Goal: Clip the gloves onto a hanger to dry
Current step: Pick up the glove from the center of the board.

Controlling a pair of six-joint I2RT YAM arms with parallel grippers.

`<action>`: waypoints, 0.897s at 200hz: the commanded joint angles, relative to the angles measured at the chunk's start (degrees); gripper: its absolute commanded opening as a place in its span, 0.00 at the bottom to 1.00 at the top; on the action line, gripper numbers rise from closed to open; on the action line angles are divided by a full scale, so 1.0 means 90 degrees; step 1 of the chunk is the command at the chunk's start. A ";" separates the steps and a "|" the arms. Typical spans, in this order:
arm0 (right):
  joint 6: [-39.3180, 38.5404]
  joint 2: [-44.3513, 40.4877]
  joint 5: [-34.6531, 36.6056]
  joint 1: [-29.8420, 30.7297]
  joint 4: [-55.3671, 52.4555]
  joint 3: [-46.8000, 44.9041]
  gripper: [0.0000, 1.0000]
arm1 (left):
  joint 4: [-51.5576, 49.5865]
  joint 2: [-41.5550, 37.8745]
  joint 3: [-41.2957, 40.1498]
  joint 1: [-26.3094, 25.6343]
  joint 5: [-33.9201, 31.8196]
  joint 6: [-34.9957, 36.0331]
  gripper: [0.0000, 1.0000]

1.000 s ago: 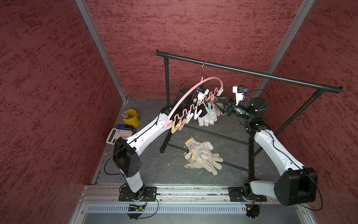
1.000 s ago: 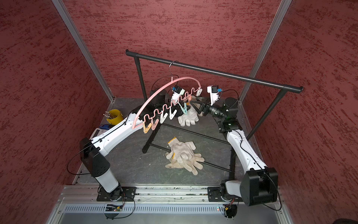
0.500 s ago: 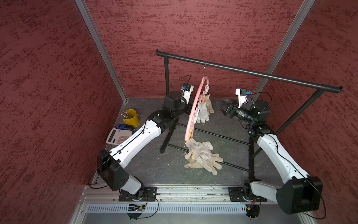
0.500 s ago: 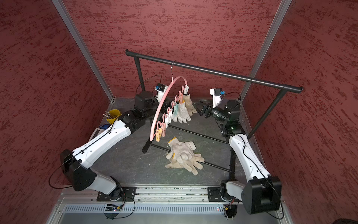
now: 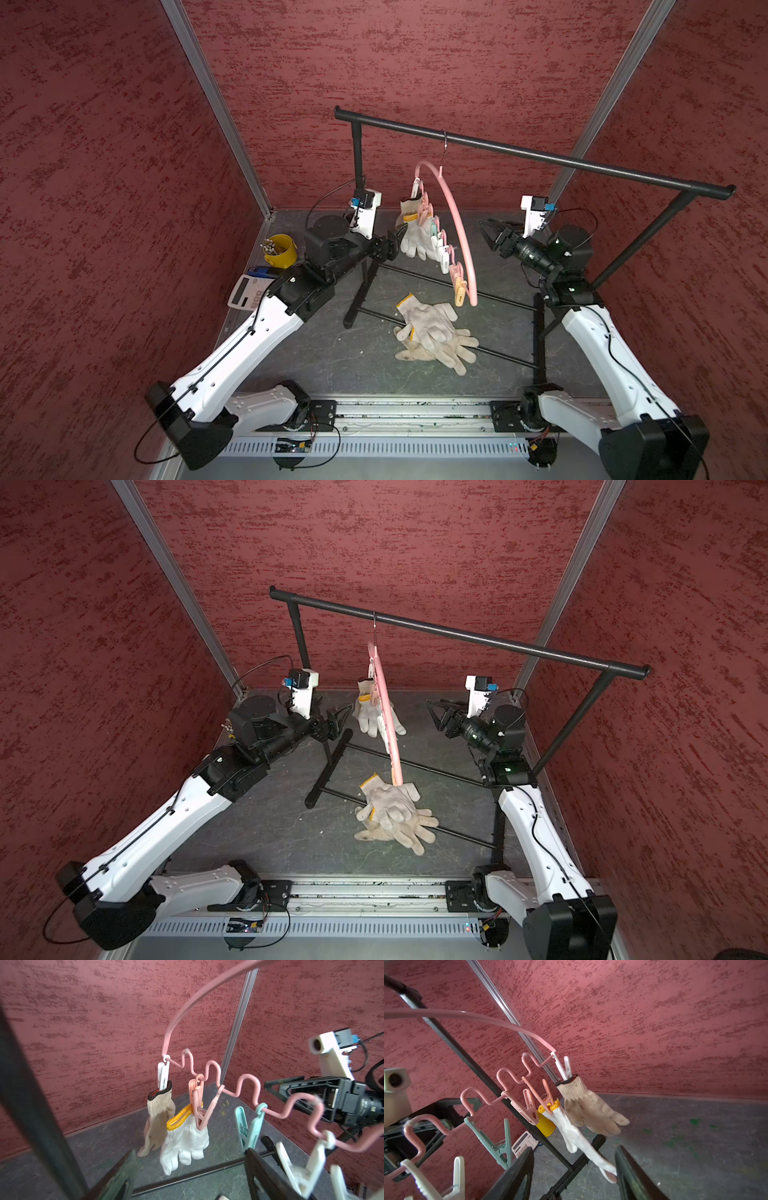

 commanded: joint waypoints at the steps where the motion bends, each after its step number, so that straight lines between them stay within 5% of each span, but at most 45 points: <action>1: 0.0429 -0.0108 0.0373 -0.0032 -0.0308 -0.0172 0.60 | -0.0481 -0.0443 0.0018 -0.0015 0.0007 0.0076 0.78; 49: 0.1244 -0.0370 0.0460 -0.0026 -0.0820 -0.0753 0.48 | -0.0483 -0.1746 -0.1224 0.0012 -0.0193 -0.1086 0.79; 106: 0.1851 -0.0441 0.0660 0.0687 -0.2136 -0.1733 0.45 | -0.1285 -0.2980 -0.2423 -0.0016 0.0842 -0.1605 0.85; 179: 0.2000 -0.0014 0.1207 0.1405 -0.2790 -0.2299 0.47 | -0.3447 -0.1794 -0.2350 -0.0026 0.1019 -0.4102 0.81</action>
